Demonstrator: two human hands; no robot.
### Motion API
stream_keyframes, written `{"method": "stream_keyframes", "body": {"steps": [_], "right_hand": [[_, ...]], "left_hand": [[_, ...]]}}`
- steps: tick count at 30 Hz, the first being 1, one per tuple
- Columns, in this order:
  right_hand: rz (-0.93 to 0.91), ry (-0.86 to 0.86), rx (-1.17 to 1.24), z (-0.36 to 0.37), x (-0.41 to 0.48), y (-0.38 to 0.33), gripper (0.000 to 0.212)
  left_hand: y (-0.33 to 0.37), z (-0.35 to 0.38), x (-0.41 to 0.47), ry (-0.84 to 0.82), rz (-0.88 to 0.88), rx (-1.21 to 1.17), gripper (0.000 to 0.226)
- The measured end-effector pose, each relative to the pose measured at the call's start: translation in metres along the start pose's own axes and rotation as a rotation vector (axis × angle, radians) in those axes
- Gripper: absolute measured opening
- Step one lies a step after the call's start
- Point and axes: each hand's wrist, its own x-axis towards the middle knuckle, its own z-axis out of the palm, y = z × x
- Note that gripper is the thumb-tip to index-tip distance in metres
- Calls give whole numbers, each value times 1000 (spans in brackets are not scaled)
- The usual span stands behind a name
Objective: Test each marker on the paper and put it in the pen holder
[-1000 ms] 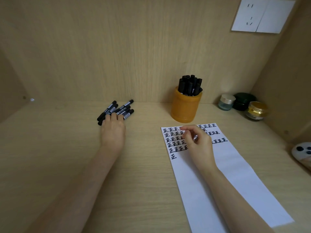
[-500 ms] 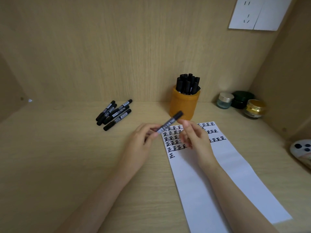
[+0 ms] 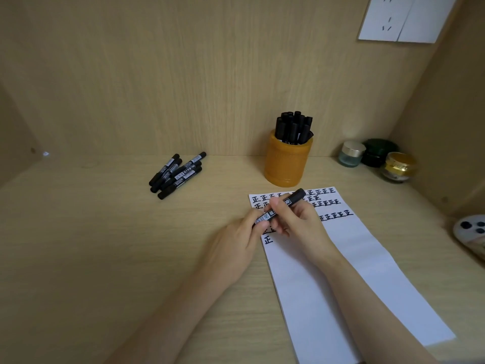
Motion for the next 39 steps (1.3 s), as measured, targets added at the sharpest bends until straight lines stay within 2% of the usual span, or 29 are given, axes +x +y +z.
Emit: {"method": "stream_keyframes", "body": {"steps": [2, 7, 10, 15, 18, 22, 25, 29, 32, 35, 39], "right_hand": [[4, -13, 6, 0, -1, -1, 28], [11, -43, 20, -1, -2, -2, 28], [13, -65, 42, 0, -2, -2, 28], [-8, -60, 55, -1, -2, -3, 29], [0, -22, 64, 0, -1, -2, 28], [-5, 190, 211, -12, 2, -9, 27], [48, 307, 248, -32, 2, -14, 25], [118, 314, 167, -35, -7, -6, 26], [153, 323, 216, -29, -11, 0, 24], [157, 280, 129, -22, -13, 1, 14], [121, 328, -16, -16, -17, 4, 30]], "left_hand": [[-1, -1, 0, -14, -22, -44, 24], [0, -5, -2, -68, -75, -336, 15], [11, -12, -2, -98, -68, -508, 22], [18, -20, -3, -123, -66, -628, 17], [18, -16, -5, -108, -71, -606, 14], [10, -11, -5, -2, -118, -516, 16], [3, -6, -10, -82, -57, -343, 26], [6, -3, -16, -289, 33, -69, 23], [5, -3, -16, -290, 40, -48, 21], [4, -3, -17, -289, 39, -70, 19], [5, -3, -16, -304, 10, -98, 18]]}}
